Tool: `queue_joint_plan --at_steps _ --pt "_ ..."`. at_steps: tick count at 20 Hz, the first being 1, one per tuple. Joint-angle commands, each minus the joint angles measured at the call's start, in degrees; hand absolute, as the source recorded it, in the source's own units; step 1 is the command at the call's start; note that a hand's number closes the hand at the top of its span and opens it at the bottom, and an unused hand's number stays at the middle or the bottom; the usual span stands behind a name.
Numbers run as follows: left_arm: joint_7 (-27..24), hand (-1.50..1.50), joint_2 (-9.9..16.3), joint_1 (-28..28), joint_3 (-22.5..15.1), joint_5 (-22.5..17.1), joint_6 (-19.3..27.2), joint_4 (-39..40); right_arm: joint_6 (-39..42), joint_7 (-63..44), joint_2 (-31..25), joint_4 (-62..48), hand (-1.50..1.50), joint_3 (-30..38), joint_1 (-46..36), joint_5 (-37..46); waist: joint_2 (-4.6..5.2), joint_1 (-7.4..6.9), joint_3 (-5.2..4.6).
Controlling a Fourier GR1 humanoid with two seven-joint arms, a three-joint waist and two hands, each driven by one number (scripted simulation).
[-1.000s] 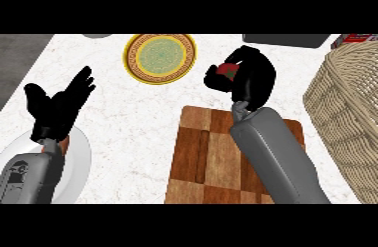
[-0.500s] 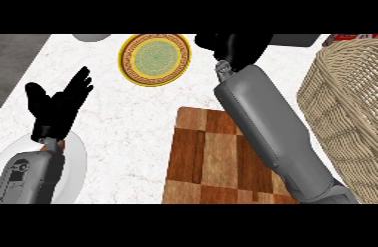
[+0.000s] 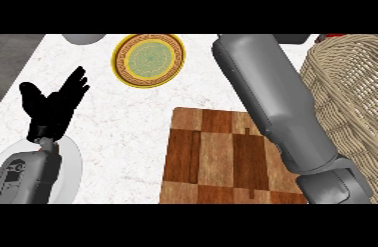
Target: Pick the tomato from the cutting board and place it in the basket
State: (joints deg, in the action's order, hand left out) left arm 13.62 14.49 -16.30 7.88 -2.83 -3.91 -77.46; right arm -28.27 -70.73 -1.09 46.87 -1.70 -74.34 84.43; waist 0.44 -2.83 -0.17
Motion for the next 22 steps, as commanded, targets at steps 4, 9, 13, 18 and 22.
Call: queue_joint_plan --at_steps 4,9,13,18,22 --pt "-0.35 0.00 1.96 2.09 1.87 -1.42 -1.63 -0.94 2.69 -12.62 -3.12 -5.95 1.50 7.30 -5.65 6.86 -0.24 1.00 0.06" --pt "-0.87 0.00 -0.03 3.64 0.74 0.22 0.60 -1.44 5.36 -12.06 -7.44 -8.46 1.50 11.54 -5.00 10.56 -0.31 1.95 0.09" --pt "1.31 0.00 0.88 1.64 1.18 -0.04 0.58 -1.84 6.05 -13.59 -6.33 -5.86 1.50 12.84 -3.40 13.60 -0.74 3.00 0.14" --pt "-2.26 0.00 -0.52 5.61 1.24 0.51 1.36 -2.61 5.92 -7.67 -7.51 -0.42 1.50 16.57 3.56 12.47 -0.91 3.57 0.17" --pt "-0.64 0.00 0.16 5.88 1.70 -0.71 0.01 -3.25 6.50 -4.34 -7.03 6.57 1.50 17.41 10.14 12.71 -1.09 4.05 0.18"
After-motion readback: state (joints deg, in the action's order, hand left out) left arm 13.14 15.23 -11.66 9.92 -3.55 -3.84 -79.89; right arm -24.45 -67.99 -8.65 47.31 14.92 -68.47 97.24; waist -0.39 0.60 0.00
